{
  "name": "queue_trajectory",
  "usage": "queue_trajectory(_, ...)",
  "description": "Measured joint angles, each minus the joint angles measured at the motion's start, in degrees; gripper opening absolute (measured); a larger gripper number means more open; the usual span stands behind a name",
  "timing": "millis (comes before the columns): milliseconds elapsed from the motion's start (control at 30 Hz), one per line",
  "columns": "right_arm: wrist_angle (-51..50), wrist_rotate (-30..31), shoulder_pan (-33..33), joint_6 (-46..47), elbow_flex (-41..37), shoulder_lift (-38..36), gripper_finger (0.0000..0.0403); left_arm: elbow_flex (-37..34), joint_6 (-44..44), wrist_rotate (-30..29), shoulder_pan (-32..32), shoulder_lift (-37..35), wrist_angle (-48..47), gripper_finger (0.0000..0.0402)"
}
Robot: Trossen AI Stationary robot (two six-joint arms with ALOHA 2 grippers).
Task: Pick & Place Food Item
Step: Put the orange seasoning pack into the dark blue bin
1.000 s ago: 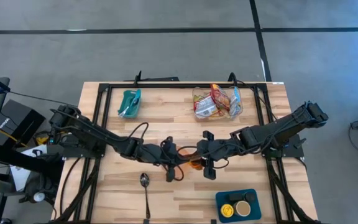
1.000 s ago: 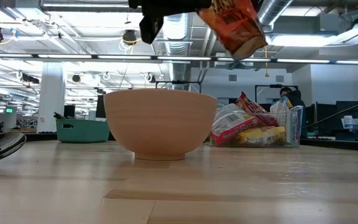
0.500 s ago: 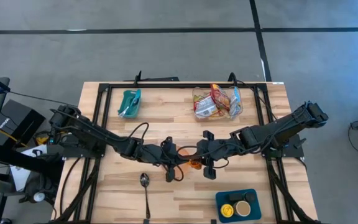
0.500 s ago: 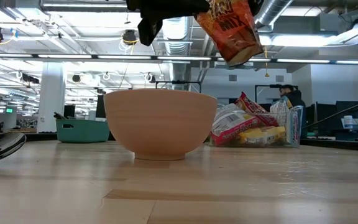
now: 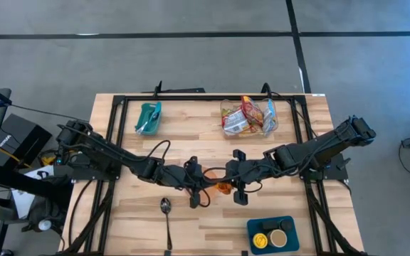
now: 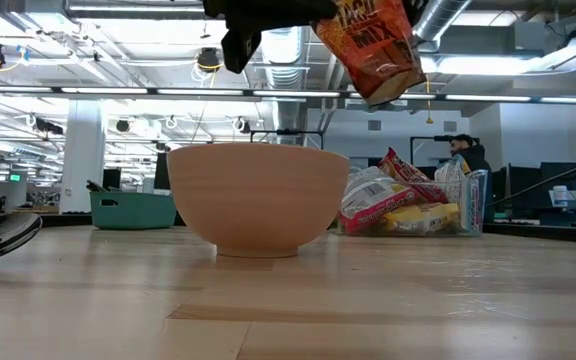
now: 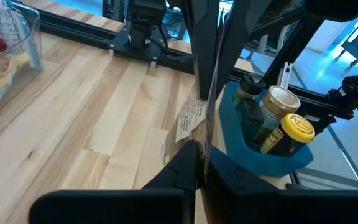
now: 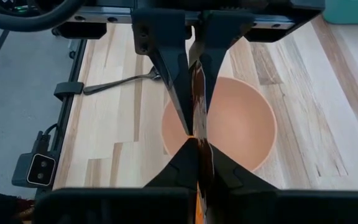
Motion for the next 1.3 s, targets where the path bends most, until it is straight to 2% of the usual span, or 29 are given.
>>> queue_trajectory(167, 0.0, 0.0, 0.0, 0.0, 0.0, 0.0, 0.0001, 0.0, 0.0, 3.0, 0.3, 0.0, 0.1, 0.0037)
queue_trajectory(367, -0.4, 0.2, 0.1, 0.0, 0.0, -0.5, 0.0001, -0.1, 0.1, 3.3, 0.3, -1.5, -1.1, 0.0092)
queue_trajectory(500, -0.9, 1.2, 0.8, 0.0, 0.1, -2.5, 0.0, -0.1, 0.0, 3.3, 0.4, -5.3, -6.9, 0.0104)
queue_trajectory(933, -4.6, 3.6, 4.1, 0.0, 0.0, -8.5, 0.0, -0.1, 0.1, 1.2, 0.4, -24.9, -20.9, 0.0103)
queue_trajectory(1300, -7.0, 3.3, 7.0, 0.0, 0.0, -8.9, 0.0, -0.1, 0.2, -0.4, 0.4, -44.1, -31.6, 0.0103)
